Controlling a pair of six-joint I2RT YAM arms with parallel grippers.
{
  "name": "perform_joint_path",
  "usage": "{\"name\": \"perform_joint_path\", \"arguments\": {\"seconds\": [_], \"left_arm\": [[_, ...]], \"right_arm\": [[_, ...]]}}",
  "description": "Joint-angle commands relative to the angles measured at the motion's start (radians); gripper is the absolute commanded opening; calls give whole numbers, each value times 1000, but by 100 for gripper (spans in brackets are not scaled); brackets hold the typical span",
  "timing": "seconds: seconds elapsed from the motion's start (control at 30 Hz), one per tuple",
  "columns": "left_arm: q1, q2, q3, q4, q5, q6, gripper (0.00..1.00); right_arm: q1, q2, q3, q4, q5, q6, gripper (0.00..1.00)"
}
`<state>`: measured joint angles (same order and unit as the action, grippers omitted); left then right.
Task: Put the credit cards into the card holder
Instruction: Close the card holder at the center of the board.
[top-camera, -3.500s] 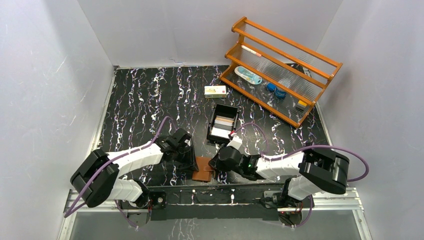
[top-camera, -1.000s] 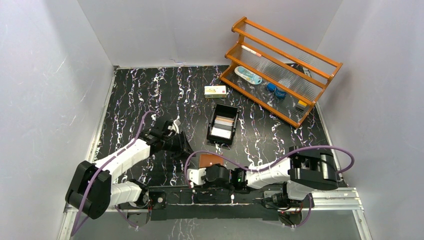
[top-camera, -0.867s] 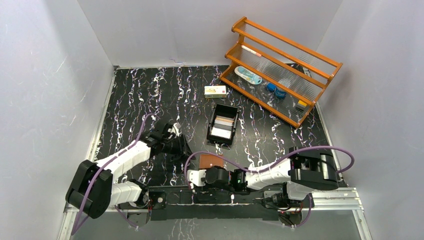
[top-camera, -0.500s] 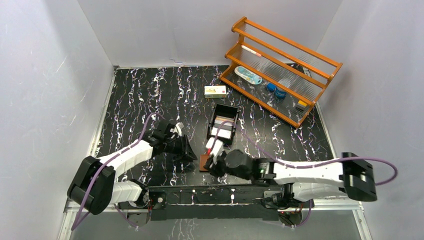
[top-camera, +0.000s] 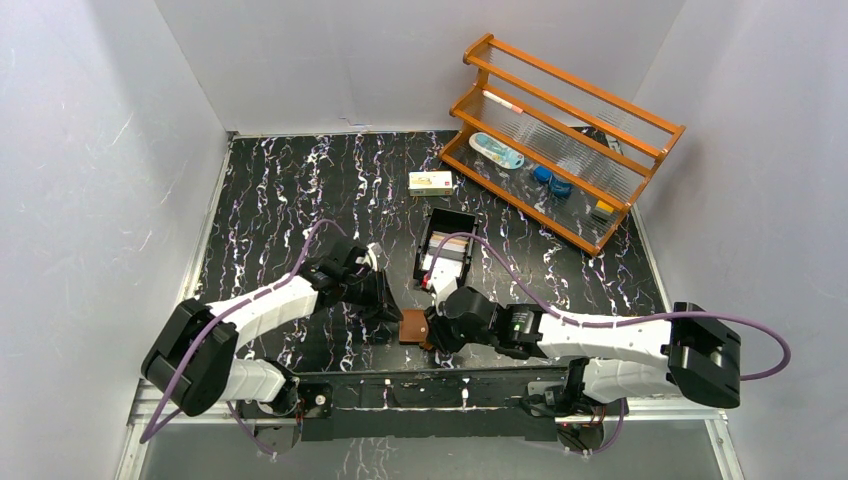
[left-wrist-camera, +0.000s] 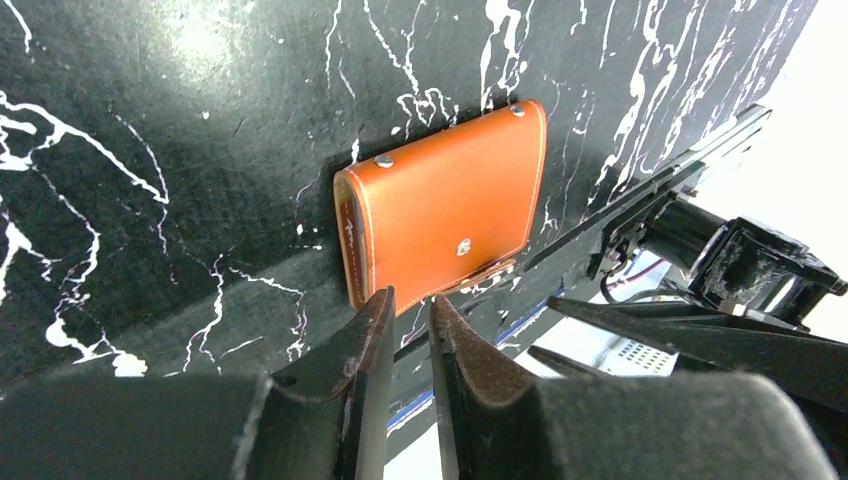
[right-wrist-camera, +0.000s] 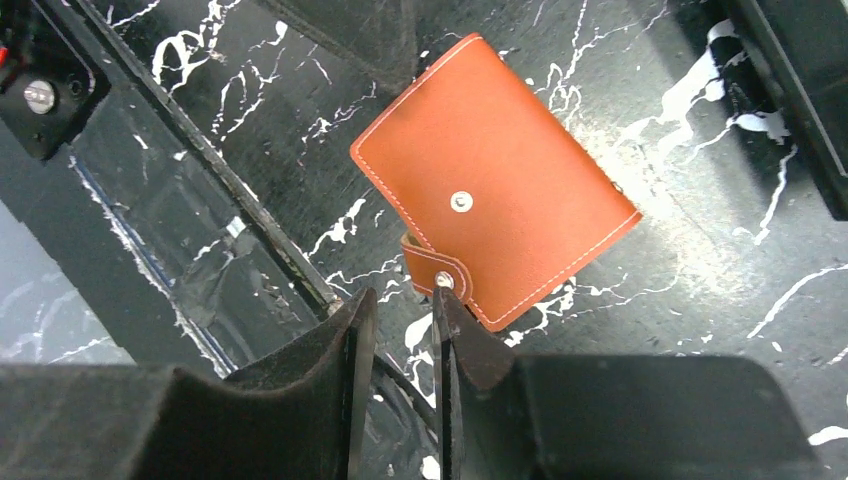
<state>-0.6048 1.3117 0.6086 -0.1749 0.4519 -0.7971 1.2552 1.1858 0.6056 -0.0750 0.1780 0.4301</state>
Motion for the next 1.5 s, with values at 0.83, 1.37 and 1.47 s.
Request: {"name": "perform_joint_path", "arguments": {"seconds": [0.83,1.37,1.47], "left_arm": [[-47,106,10,12,-89,39,19],[-55,169,45,89,-56,110,26],[-55,169,44,91,-55,113,26]], "right_arm": [[-45,101,-8,89,-68,3,30],[-74,117,36,98,-121,-33,2],[-76,107,27,87,-133,-31,20]]}}
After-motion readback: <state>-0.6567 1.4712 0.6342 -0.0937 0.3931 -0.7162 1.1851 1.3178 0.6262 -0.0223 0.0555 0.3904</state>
